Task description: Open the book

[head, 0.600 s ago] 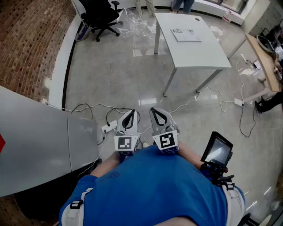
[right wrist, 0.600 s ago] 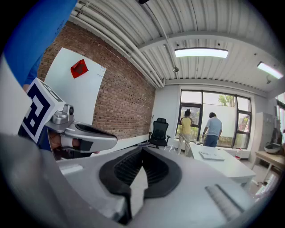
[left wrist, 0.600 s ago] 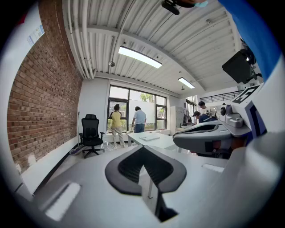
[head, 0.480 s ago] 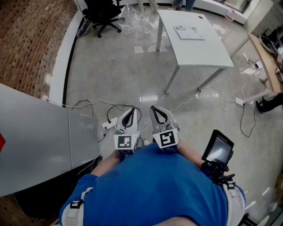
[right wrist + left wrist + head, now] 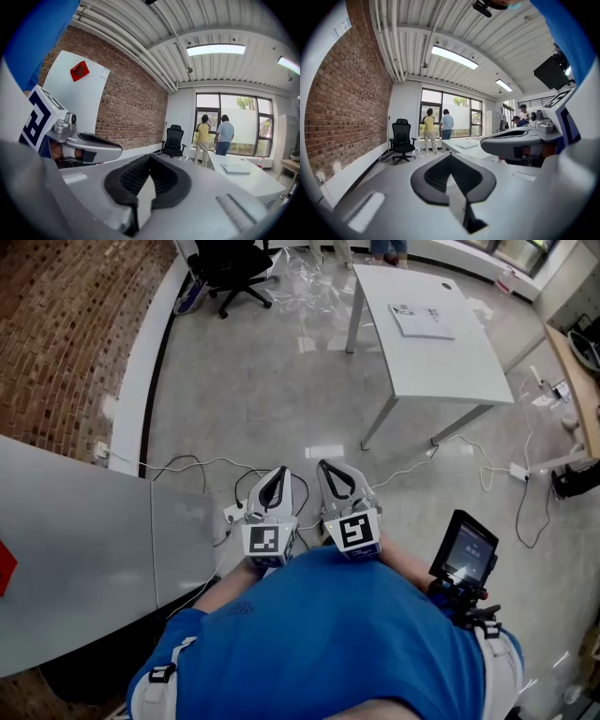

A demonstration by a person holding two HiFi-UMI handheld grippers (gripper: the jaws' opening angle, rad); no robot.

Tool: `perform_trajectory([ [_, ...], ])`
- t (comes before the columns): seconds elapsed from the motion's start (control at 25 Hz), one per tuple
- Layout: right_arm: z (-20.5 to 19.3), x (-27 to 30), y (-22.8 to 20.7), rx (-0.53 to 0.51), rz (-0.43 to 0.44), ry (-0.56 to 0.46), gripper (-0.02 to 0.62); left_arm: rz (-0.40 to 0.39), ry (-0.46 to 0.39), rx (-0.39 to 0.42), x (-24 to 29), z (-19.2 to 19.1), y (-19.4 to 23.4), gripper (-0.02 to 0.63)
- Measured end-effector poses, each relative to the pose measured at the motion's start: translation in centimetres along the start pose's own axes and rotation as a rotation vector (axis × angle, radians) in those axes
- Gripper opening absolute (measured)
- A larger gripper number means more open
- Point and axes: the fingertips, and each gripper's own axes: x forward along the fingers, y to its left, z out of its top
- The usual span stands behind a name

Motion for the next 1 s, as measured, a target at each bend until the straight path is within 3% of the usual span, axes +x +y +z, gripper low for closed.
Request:
perform_trajectory([
  [0.44,1.2,9.8,-9.8,0.0,0.009,-0.009,0.003,-0.008,-0.023,0.013,13.4,3.8,3.2,0.006],
  [1.0,0.7,18.2,-16.9,0.05,-0.032,0.03,0.003,-0.076,-0.027,0.002,24.9,5.3,5.5,0.006],
])
